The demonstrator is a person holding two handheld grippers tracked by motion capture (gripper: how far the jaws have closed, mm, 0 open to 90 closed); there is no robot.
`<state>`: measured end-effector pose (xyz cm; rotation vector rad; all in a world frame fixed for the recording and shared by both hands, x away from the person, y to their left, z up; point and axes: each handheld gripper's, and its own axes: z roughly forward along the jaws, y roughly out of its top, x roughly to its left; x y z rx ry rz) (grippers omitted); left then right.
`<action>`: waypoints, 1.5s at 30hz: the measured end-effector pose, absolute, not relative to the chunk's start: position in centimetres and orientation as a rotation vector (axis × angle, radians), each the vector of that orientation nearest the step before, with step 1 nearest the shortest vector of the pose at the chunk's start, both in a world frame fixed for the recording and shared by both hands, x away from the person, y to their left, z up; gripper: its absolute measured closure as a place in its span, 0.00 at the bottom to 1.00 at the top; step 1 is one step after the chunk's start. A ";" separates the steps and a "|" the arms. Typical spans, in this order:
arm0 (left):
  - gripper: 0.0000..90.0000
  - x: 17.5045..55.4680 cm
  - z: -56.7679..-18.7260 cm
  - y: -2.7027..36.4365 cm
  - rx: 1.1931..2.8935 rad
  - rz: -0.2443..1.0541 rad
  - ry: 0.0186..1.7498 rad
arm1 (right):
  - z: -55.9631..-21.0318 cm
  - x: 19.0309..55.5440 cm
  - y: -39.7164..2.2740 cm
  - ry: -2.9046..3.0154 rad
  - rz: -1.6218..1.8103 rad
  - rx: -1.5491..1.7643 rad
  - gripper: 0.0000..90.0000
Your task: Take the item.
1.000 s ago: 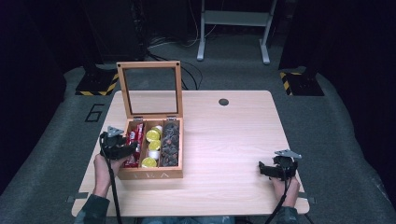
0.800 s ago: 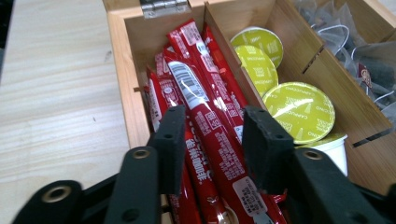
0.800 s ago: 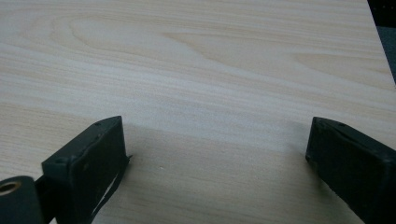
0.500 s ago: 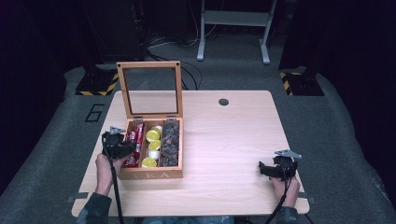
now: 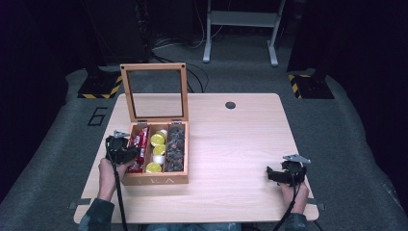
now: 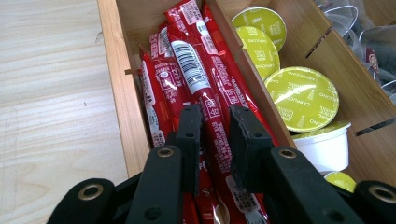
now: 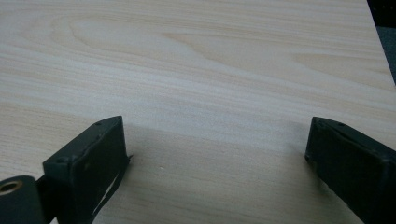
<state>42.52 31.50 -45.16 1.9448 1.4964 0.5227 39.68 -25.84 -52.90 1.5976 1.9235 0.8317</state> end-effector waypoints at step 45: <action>0.90 41.2 -41.3 30.7 1.824 0.629 1.328 | -52.9 39.7 -25.8 1.911 0.837 1.604 0.06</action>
